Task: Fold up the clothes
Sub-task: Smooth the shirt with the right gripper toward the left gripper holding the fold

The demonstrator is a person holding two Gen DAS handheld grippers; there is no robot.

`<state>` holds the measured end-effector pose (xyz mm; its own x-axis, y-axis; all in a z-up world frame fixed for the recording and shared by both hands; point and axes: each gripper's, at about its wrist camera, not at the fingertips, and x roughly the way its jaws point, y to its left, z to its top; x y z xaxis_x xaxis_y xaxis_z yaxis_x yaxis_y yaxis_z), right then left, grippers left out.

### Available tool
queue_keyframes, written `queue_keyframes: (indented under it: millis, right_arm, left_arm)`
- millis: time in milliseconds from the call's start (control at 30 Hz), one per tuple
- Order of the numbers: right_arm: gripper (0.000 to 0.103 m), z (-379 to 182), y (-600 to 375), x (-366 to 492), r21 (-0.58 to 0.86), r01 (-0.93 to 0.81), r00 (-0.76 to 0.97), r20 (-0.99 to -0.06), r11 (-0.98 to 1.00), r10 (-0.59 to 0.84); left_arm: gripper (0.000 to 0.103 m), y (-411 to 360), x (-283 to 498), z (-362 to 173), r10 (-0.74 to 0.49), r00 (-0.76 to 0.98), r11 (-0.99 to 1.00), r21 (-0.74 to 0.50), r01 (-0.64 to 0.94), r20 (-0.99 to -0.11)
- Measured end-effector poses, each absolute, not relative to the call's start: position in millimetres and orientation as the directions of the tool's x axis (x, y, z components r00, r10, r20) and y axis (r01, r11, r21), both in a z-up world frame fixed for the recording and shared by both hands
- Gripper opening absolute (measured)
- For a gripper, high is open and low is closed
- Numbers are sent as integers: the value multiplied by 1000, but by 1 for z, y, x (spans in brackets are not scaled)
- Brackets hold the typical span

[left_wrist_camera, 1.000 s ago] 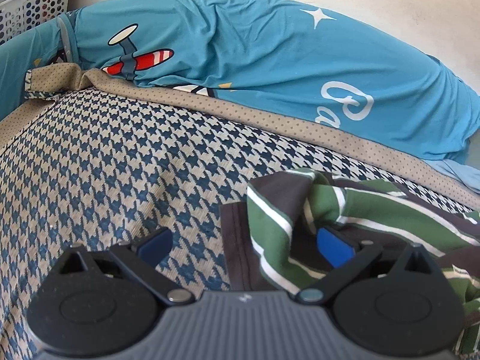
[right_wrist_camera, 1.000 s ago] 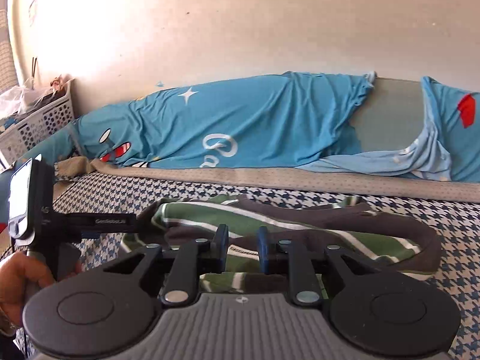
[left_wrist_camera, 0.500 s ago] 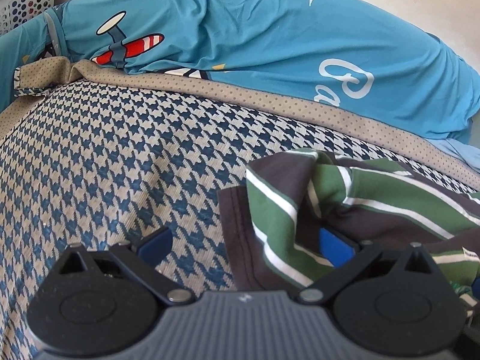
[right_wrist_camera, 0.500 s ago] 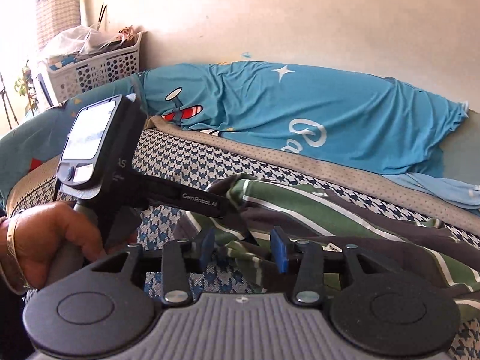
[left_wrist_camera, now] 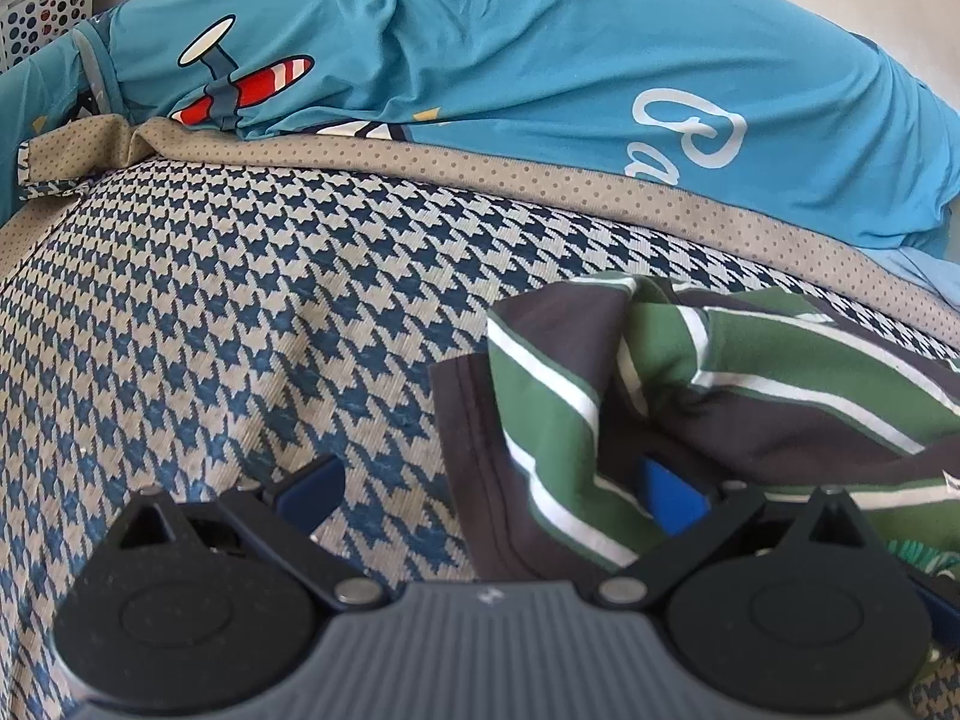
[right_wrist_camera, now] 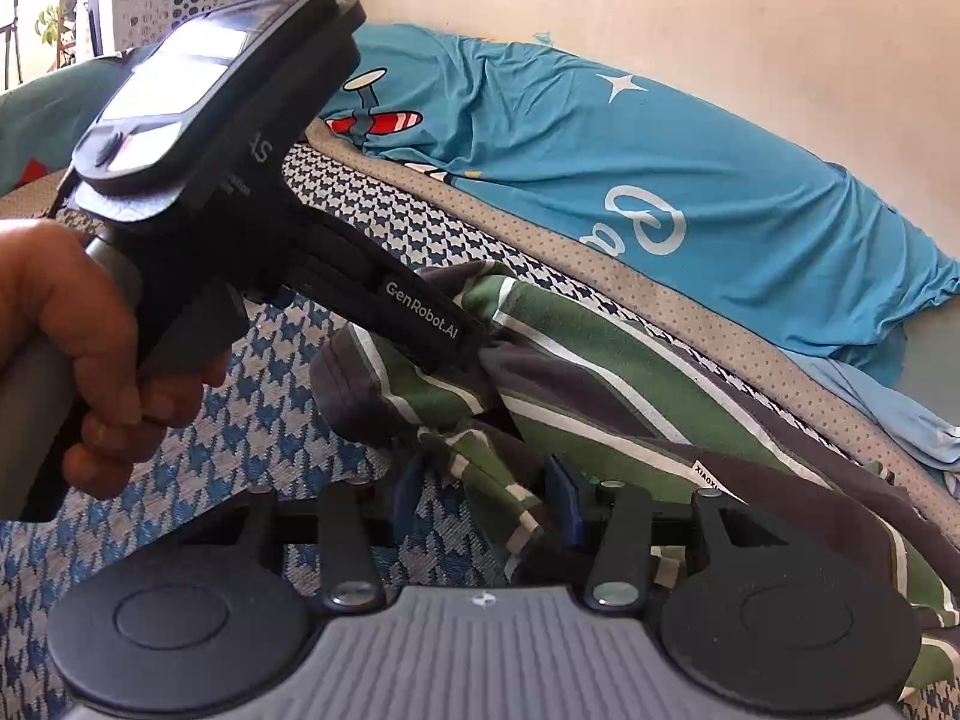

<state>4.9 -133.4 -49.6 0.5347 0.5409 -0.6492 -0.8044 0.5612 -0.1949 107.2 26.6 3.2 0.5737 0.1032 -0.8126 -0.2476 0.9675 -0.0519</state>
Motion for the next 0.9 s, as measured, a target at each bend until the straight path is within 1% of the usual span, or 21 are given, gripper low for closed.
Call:
queue_keyframes:
  millis: [33,67,100,133,200,400,500,733,900]
  right_arm:
    - [35,-52,-132,5,-204,-800,542,-650,564,533]
    - [31,-54,-131,5,-212,-796,548,-652,567,524]
    - [20,-54,-131,6,-213,-791,551,-655,573,517]
    - [12,-52,-132,7,-208,-787,556,-647,580,522]
    - [8,-48,-135,8,-199,-779,566,-631,595,531]
    - [7,-34,-145,10,-166,-753,596,-580,636,555]
    - [6,-21,-155,13,-126,-738,611,-542,663,577]
    - [6,22,-190,19,14,-701,643,-421,713,640]
    - [6,45,-225,30,113,-644,683,-358,756,636]
  left_arm:
    - [103,26,107,3,104,573,967,-51,-248,-813]
    - [103,26,107,3,105,572,967,-50,-248,-813]
    - [103,26,107,2,106,571,967,-49,-249,-814]
    - [103,26,108,2,107,570,967,-47,-249,-815]
    - [103,25,108,2,111,569,968,-41,-248,-815]
    - [103,21,108,-1,136,564,970,-7,-244,-814]
    - [103,22,108,-1,151,562,968,7,-250,-813]
    - [103,27,107,0,198,554,958,40,-284,-809]
    - [103,32,108,0,213,549,952,45,-304,-808]
